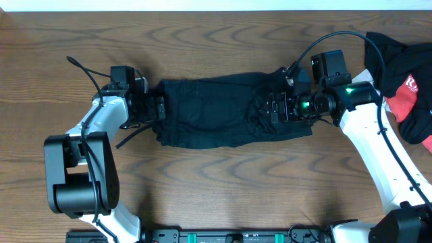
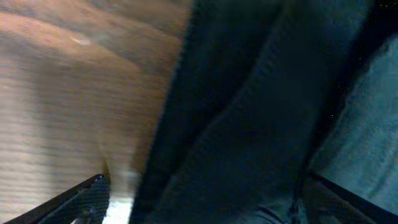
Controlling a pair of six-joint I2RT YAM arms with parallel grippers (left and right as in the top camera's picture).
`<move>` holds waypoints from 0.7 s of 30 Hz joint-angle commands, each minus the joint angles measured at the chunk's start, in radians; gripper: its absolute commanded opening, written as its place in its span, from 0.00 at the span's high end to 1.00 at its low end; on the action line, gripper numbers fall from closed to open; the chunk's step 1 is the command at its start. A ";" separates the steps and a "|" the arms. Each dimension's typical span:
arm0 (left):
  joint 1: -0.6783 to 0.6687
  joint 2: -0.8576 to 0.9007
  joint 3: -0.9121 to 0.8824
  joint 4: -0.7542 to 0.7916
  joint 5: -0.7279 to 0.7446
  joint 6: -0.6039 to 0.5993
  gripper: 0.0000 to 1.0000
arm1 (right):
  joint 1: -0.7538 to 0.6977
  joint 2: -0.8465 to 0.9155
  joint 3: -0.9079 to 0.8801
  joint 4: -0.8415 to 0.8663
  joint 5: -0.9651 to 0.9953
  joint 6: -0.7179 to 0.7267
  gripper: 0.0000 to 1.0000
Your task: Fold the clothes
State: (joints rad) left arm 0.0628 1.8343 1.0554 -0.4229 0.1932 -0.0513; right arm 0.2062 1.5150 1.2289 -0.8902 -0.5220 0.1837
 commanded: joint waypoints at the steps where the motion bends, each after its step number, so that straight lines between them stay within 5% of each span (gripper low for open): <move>1: 0.018 0.036 -0.004 0.020 -0.071 0.005 0.02 | -0.007 -0.011 0.013 -0.004 0.006 -0.025 0.01; 11: 0.026 0.036 -0.004 0.089 0.151 0.055 0.02 | -0.007 -0.011 0.013 -0.024 0.025 -0.024 0.01; 21: 0.025 0.036 -0.004 -0.045 0.309 0.055 0.02 | -0.007 -0.011 0.013 -0.029 0.025 -0.025 0.01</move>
State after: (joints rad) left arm 0.0910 1.8492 1.0710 -0.4221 0.4030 0.0006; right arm 0.2062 1.5150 1.2289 -0.9188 -0.4995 0.1745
